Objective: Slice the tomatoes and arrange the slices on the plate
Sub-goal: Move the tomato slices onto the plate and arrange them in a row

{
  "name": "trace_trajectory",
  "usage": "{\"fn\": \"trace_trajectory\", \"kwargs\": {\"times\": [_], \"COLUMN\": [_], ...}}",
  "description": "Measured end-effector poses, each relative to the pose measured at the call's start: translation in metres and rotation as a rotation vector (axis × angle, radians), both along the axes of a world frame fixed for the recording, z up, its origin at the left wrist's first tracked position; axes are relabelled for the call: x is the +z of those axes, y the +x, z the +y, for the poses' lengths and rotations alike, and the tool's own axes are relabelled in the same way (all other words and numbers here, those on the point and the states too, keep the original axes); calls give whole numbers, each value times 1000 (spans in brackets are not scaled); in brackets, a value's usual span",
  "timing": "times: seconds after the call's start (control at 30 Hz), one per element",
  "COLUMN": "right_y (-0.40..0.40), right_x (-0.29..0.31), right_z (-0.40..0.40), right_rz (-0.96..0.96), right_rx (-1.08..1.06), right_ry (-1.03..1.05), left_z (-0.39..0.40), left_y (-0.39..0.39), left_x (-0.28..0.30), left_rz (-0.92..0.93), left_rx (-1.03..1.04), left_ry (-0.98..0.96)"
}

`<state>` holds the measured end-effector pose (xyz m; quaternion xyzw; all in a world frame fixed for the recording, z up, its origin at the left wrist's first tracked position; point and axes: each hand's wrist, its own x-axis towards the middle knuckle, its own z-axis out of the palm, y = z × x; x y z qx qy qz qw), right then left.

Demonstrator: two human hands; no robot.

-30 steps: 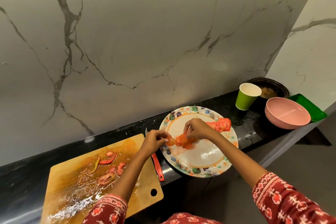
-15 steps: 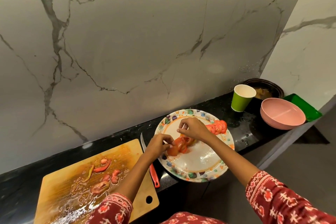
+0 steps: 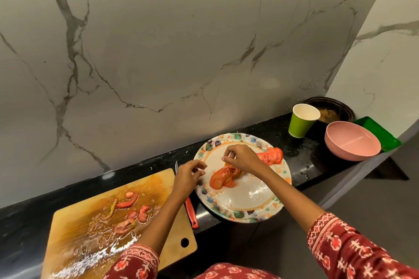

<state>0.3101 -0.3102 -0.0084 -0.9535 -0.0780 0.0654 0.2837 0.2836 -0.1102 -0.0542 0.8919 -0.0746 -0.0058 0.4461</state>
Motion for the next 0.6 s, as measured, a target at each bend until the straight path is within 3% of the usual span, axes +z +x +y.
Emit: {"fn": "trace_trajectory", "kwargs": {"times": [0.4,0.6], "right_y": [-18,-38], "right_x": [-9,-22], "right_z": [113,181], "right_rz": [41,99], "right_rx": [250,438], "right_ry": [48,22], "left_z": [130,211], "left_y": [-74,-118], "left_x": [4,2], "left_rz": [-117,-70], "left_rx": [332,503], "left_ry": [26,35]}}
